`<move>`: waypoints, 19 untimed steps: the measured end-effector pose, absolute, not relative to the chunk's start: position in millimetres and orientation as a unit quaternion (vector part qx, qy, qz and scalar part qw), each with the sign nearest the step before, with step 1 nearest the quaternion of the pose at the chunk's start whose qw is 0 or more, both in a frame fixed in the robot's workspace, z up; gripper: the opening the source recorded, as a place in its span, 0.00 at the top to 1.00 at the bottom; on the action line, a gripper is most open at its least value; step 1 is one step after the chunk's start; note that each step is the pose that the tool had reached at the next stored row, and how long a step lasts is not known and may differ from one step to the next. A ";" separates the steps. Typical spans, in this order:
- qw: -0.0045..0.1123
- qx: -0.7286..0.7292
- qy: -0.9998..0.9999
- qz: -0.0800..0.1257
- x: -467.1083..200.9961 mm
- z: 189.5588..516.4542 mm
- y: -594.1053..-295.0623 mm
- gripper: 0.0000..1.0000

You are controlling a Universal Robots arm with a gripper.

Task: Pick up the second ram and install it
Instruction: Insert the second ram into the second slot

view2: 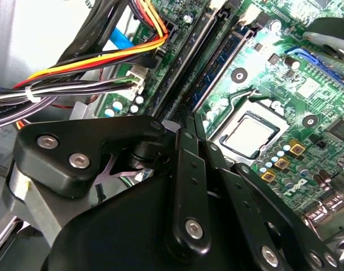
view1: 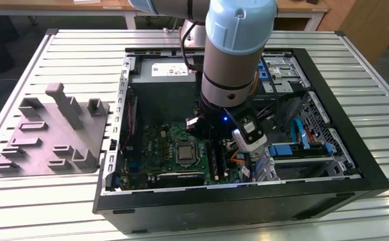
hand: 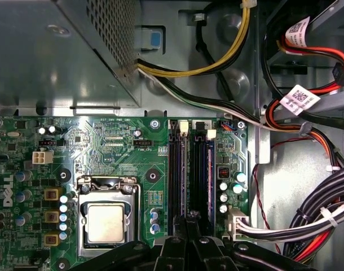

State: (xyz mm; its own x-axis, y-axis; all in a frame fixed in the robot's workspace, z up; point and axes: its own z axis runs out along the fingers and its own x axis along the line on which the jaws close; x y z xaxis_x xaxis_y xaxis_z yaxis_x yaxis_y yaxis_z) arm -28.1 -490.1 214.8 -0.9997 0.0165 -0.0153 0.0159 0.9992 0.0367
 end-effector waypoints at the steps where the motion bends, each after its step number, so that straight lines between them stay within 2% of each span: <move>1: 0.008 0.008 1.000 0.018 -28.1 214.7 -490.1 0.89; 9: 0.008 0.008 1.000 0.018 -28.1 214.6 -490.2 0.89; 11: 0.008 0.008 1.000 0.019 -28.1 214.3 -490.1 0.88; 12: 0.008 0.008 1.000 0.019 -28.1 214.4 -490.1 0.82; 19: 0.008 0.008 1.000 0.018 -28.1 227.5 -490.1 0.82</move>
